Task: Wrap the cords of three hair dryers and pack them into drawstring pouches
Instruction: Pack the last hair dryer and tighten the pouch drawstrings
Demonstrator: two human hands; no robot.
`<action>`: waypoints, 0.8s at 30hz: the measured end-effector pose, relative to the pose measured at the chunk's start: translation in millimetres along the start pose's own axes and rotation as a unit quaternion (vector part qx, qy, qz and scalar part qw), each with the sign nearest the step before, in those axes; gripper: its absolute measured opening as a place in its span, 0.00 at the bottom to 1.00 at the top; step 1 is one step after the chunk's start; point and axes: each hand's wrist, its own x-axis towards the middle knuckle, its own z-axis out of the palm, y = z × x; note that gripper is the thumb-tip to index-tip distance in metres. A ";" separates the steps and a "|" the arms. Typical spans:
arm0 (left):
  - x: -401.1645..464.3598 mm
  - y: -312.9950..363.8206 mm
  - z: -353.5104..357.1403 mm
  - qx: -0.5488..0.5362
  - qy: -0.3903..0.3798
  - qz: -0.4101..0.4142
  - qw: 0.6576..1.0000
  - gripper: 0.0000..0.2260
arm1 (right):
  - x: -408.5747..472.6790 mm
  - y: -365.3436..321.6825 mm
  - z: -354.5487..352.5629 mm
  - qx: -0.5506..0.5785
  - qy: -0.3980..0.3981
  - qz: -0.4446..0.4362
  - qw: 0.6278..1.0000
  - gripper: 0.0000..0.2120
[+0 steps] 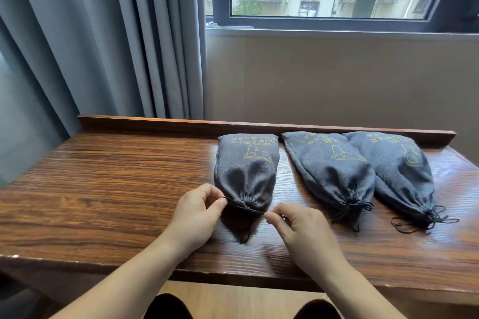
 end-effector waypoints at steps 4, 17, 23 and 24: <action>0.9 -0.6 -2.5 0.019 0.004 0.005 1.000 0.06 | 3.1 10.9 -4.0 0.038 -0.005 -0.001 0.999 0.11; -6.8 8.3 -5.9 -0.042 0.006 0.170 0.985 0.04 | 5.6 18.3 -10.0 0.077 -0.006 0.005 0.997 0.12; -4.9 21.1 4.0 -0.073 -0.105 0.274 0.953 0.04 | 4.4 3.7 -25.0 0.073 -0.028 -0.061 0.995 0.09; -3.2 21.9 5.3 -0.075 -0.113 0.277 0.951 0.03 | 5.3 3.3 -27.4 0.080 -0.027 -0.059 0.995 0.10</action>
